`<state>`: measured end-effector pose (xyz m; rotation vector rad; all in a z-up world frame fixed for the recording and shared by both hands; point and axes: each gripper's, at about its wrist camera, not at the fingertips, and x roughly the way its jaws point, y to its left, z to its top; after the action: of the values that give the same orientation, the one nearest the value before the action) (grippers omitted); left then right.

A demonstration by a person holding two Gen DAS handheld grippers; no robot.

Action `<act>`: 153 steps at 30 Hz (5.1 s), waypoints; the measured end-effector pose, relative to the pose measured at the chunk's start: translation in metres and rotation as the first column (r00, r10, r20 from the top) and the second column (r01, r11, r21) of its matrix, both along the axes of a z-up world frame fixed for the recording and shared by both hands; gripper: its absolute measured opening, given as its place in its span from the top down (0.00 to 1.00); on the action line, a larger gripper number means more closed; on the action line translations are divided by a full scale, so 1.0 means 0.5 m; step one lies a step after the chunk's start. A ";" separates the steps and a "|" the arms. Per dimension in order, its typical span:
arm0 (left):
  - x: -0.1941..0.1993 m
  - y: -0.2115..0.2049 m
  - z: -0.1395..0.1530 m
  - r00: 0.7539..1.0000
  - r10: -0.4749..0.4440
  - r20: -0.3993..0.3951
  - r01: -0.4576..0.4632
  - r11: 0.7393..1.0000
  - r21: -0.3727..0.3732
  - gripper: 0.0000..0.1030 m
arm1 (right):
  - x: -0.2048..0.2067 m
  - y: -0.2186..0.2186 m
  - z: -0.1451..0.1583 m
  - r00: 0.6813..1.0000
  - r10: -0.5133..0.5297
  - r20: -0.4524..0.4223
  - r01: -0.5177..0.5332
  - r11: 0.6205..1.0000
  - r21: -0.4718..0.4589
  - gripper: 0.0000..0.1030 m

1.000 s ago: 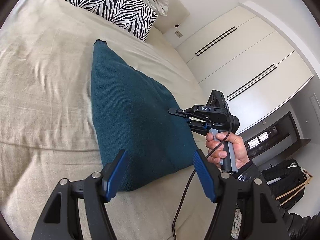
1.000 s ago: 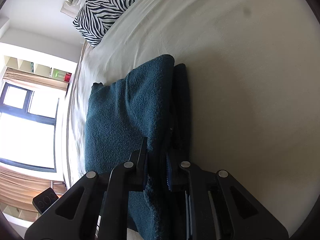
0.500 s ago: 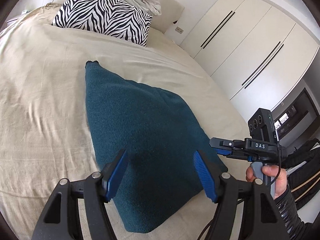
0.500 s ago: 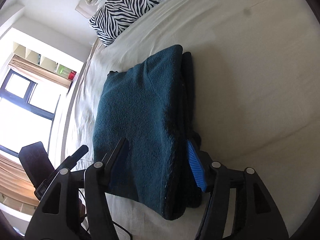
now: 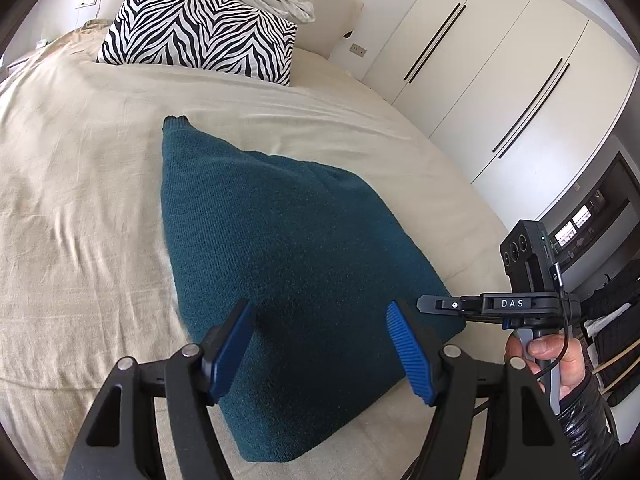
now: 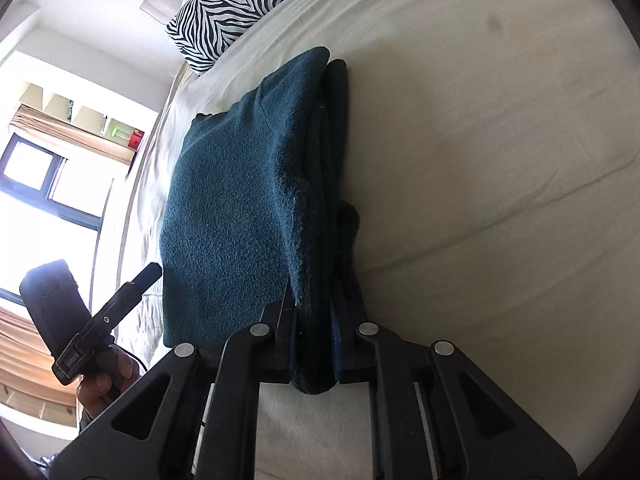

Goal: Fold small clothes

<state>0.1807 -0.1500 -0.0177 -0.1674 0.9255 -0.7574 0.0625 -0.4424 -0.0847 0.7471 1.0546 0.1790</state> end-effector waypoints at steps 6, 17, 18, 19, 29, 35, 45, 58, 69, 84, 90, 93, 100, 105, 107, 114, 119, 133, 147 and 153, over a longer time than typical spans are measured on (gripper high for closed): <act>0.047 -0.044 0.004 0.999 -0.019 0.046 0.017 0.999 0.048 0.31 | -0.002 -0.031 -0.063 1.000 0.018 -0.006 -0.018 0.996 0.084 0.90; 0.199 -0.079 -0.079 0.999 -0.018 -0.051 0.026 0.986 0.166 0.33 | -0.002 -0.060 0.027 0.999 -0.030 0.034 0.033 0.997 -0.071 0.73; 0.201 -0.076 -0.082 0.998 -0.014 -0.058 0.023 0.988 0.155 0.33 | 0.006 -0.070 0.052 0.996 -0.055 0.064 0.060 0.995 -0.074 0.73; 0.202 -0.075 -0.085 0.998 -0.013 -0.060 0.022 0.988 0.151 0.33 | 0.018 -0.076 0.071 0.993 -0.068 0.098 0.073 0.996 -0.046 0.73; 0.191 -0.098 -0.096 0.999 -0.035 -0.039 0.043 0.972 0.231 0.33 | 0.317 0.016 0.029 0.996 0.010 0.087 -0.030 0.971 0.236 0.73; 0.187 -0.107 -0.102 0.999 -0.044 -0.024 0.049 0.966 0.254 0.33 | 0.354 -0.002 -0.050 0.999 -0.041 0.032 0.031 0.959 0.283 0.92; 0.181 -0.101 -0.101 0.999 -0.050 -0.012 0.051 0.967 0.248 0.33 | 0.217 0.034 0.050 0.992 -0.017 0.122 0.001 0.992 0.126 0.86; 0.159 -0.103 -0.086 0.999 -0.031 0.036 0.020 0.966 0.256 0.33 | 0.036 0.030 0.008 0.987 -0.041 0.157 0.017 0.989 0.149 0.79; 0.058 0.057 -0.011 0.986 0.131 0.100 -0.142 0.984 0.112 0.27 | -0.022 0.022 0.061 0.977 -0.040 0.211 0.040 0.999 0.006 0.41; 0.168 0.062 -0.118 0.960 0.106 -0.258 -0.117 0.993 -0.030 0.26 | 0.188 -0.028 -0.033 0.997 -0.060 0.052 0.054 0.992 0.112 0.40; 0.193 0.036 -0.114 0.960 0.112 -0.259 -0.104 0.994 0.045 0.41 | 0.243 0.010 -0.045 0.999 -0.038 -0.015 0.038 0.999 0.025 0.69; 0.178 0.024 -0.093 0.970 0.112 -0.216 -0.093 0.991 0.096 0.51 | 0.245 0.050 -0.012 1.000 -0.012 -0.008 0.011 0.994 -0.104 0.78; 0.103 0.073 0.001 0.986 0.115 -0.120 -0.102 0.988 0.115 0.57 | 0.191 0.169 0.112 0.994 0.056 0.094 -0.033 0.974 -0.226 0.80; 0.042 0.176 0.074 0.987 0.145 -0.065 -0.139 0.986 0.095 0.57 | 0.148 0.284 0.159 0.980 0.130 0.148 -0.098 0.973 -0.209 0.80; 0.016 0.219 0.090 0.987 0.155 -0.049 -0.150 0.984 0.101 0.57 | 0.136 0.331 0.163 0.976 0.156 0.154 -0.125 0.974 -0.190 0.80; -0.064 0.365 0.045 0.973 0.214 -0.080 -0.208 0.975 0.083 0.57 | 0.092 0.455 0.107 0.970 0.206 0.132 -0.195 0.977 -0.090 0.80; -0.084 0.412 -0.070 0.948 0.261 -0.183 -0.246 0.964 0.105 0.53 | 0.077 0.471 -0.010 0.987 0.158 0.030 -0.156 0.986 -0.053 0.76; -0.126 0.428 -0.071 0.947 0.295 -0.125 -0.289 0.955 0.066 0.39 | 0.014 0.381 -0.031 0.997 0.010 0.077 -0.015 0.998 0.060 0.51; -0.323 0.368 0.184 0.758 0.339 0.557 -0.500 0.851 0.163 0.00 | -0.241 0.458 0.266 0.842 -0.026 0.539 0.362 0.768 -0.528 0.03; -0.369 0.380 0.246 0.696 0.428 0.576 -0.608 0.779 0.156 0.00 | -0.318 0.502 0.373 0.776 -0.002 0.630 0.420 0.748 -0.514 0.00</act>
<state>-0.0039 0.0398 0.1054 0.0768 0.4316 -0.0679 -0.0967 -0.1914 0.1016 0.1476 0.3431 -0.1558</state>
